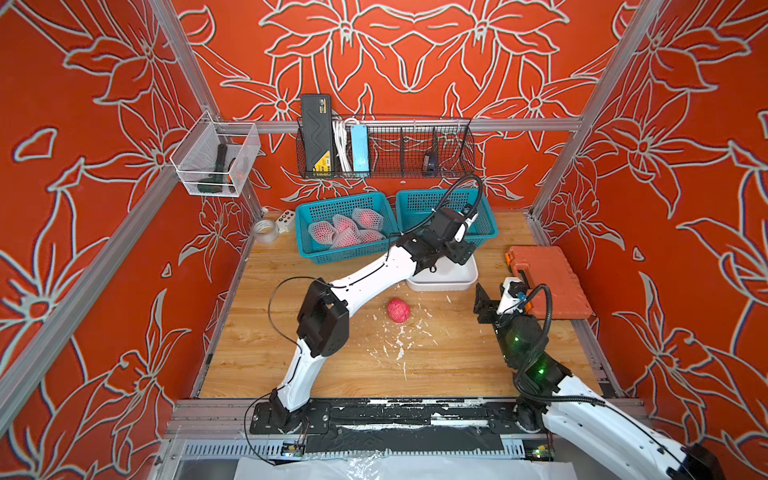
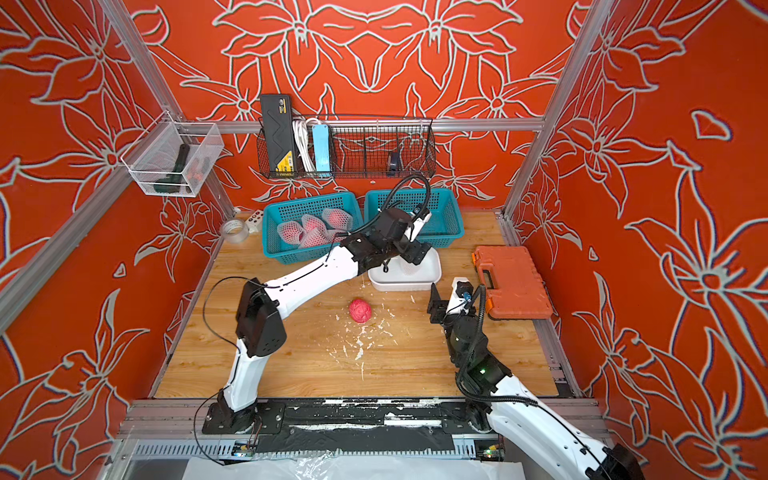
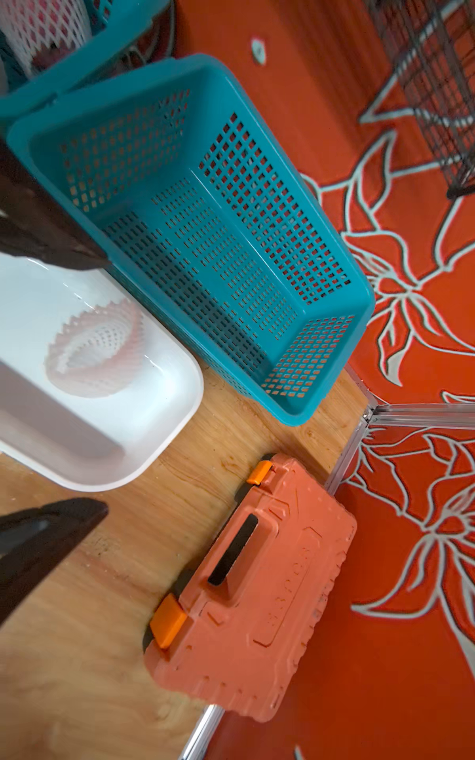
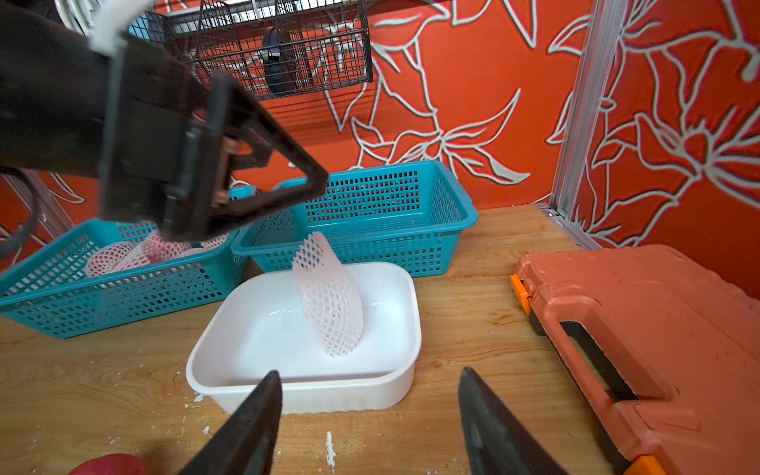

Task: Remove foam nets from apples
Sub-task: Place the foam net into the storage box, then pick up the apple from the center of the board.

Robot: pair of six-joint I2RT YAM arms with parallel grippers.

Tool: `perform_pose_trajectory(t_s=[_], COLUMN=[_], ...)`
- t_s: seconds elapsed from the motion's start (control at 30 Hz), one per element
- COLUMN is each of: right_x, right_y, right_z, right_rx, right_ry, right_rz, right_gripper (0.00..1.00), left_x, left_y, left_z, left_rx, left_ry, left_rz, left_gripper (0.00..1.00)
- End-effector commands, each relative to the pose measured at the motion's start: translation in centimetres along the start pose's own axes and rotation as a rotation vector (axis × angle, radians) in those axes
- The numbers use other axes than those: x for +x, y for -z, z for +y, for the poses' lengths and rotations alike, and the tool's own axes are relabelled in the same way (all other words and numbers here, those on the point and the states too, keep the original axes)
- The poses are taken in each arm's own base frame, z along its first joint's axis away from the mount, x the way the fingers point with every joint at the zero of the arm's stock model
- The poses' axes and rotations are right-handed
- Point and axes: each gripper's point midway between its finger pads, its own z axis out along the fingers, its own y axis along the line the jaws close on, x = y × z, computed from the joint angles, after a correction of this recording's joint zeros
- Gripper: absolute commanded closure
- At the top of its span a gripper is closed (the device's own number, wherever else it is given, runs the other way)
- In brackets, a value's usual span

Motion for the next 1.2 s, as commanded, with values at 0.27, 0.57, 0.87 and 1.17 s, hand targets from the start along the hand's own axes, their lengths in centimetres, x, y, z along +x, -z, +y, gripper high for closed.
perform_pose_trajectory(t_s=[0.27, 0.57, 0.87, 1.17], right_x=[2.5, 9.4, 13.5, 16.6], right_y=[-1.3, -0.6, -1.6, -3.6], right_z=[13.1, 20.7, 23.0, 23.7], right_rx=[-0.635, -0.845, -0.761, -0.668], right_ry=[0.162, 0.249, 0.343, 0.392], right_rz=[0.211, 0.571, 0.736, 0.816], right_gripper=[0.31, 0.18, 0.11, 0.08], left_x=[8.7, 23.3, 26.8, 27.4], left_y=[15.8, 22.2, 22.5, 22.2], left_z=[7.8, 7.8, 6.8, 6.5], left_rx=[-0.093, -0.131, -0.104, -0.09], left_ry=[0.376, 0.606, 0.609, 0.572], left_rz=[-0.307, -0.148, -0.141, -0.136], left_gripper=[0.09, 0.03, 0.03, 0.02])
